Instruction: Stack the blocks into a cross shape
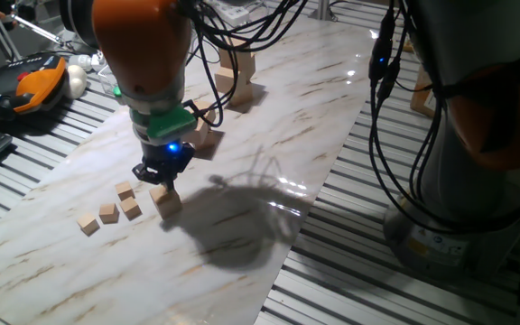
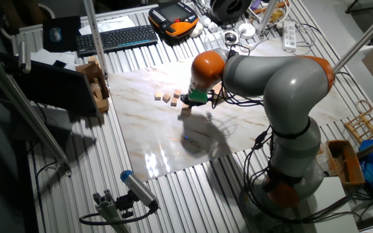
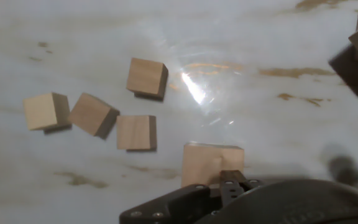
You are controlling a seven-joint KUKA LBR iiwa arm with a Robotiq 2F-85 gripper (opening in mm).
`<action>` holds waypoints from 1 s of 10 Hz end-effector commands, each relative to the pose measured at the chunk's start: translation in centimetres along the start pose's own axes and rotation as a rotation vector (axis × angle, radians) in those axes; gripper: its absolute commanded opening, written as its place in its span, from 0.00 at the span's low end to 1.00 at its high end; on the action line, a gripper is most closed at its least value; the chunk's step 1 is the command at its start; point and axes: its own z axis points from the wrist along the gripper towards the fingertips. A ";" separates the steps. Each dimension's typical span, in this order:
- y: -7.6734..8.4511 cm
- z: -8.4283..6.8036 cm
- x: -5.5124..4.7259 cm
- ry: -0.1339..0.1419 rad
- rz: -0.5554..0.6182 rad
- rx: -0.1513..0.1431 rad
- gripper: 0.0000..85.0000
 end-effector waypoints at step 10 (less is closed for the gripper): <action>0.0 -0.1 -0.1 -0.033 -0.016 0.054 1.00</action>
